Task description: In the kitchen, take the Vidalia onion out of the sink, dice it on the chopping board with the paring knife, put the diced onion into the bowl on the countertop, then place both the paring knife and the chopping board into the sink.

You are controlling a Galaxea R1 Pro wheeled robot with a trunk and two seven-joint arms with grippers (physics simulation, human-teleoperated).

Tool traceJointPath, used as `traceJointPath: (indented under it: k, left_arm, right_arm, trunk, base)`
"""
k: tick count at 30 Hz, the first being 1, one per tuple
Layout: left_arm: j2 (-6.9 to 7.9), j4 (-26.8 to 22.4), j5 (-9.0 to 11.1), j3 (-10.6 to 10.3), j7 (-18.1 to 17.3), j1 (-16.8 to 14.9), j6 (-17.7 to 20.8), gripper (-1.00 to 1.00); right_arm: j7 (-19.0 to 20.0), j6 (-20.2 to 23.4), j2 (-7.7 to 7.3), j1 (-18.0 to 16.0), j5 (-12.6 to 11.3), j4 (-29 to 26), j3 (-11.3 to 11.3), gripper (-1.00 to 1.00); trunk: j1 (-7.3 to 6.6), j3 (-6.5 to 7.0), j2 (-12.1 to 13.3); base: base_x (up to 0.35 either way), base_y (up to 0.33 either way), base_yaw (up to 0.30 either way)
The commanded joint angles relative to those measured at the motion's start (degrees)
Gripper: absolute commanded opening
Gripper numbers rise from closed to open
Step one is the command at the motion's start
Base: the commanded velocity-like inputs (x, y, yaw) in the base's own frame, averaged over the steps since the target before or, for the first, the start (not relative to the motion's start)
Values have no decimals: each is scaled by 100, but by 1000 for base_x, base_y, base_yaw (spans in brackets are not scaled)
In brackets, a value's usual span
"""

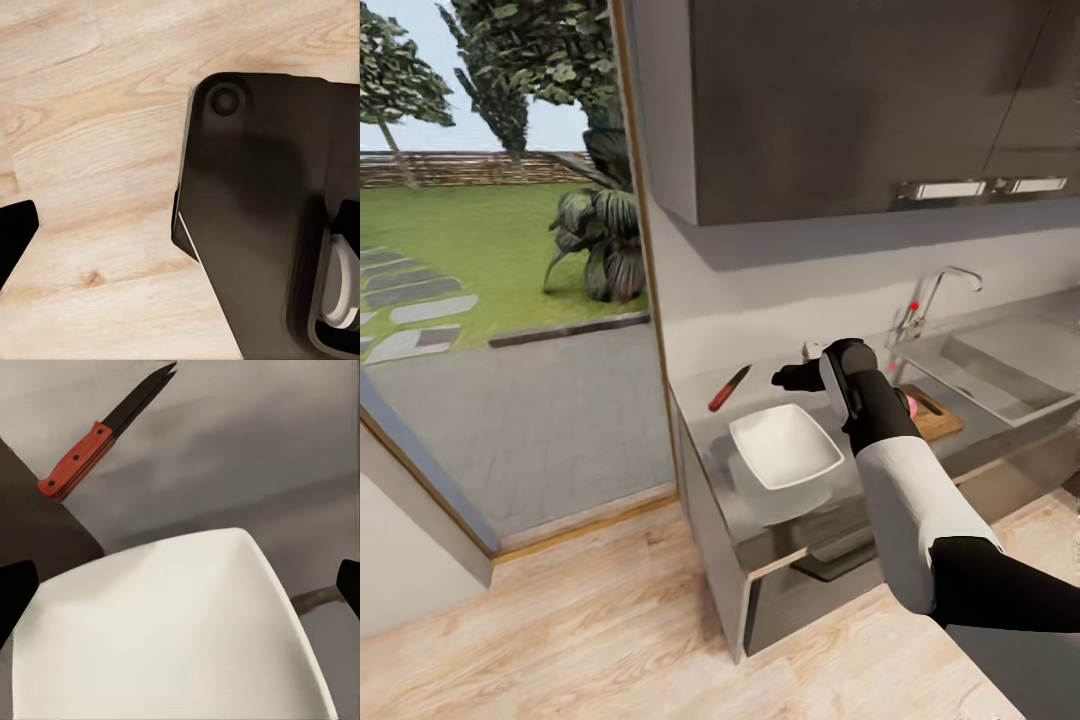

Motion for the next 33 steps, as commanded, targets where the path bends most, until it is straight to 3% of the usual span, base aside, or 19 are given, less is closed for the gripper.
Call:
traceJointPath:
  k: [1,20,33]
  left_arm:
    - [0,-6,32,-9,0,2,-7,100]
    - [0,16,32,-9,0,2,-7,100]
    - [0,16,32,-9,0,2,-7,100]
  right_arm:
    - [41,21,11,-7,59,-2,-23,100]
    - [19,13,63,-7,60,3,-17,100]
    - [-18,12,52,-7,59,25,-18,100]
  trunk:
    - [5,-5,-11]
    - [5,39,-11]
    - [5,24,-11]
  base:
    - [103,272,-202]
    - [44,274,-55]
    - [149,242,85]
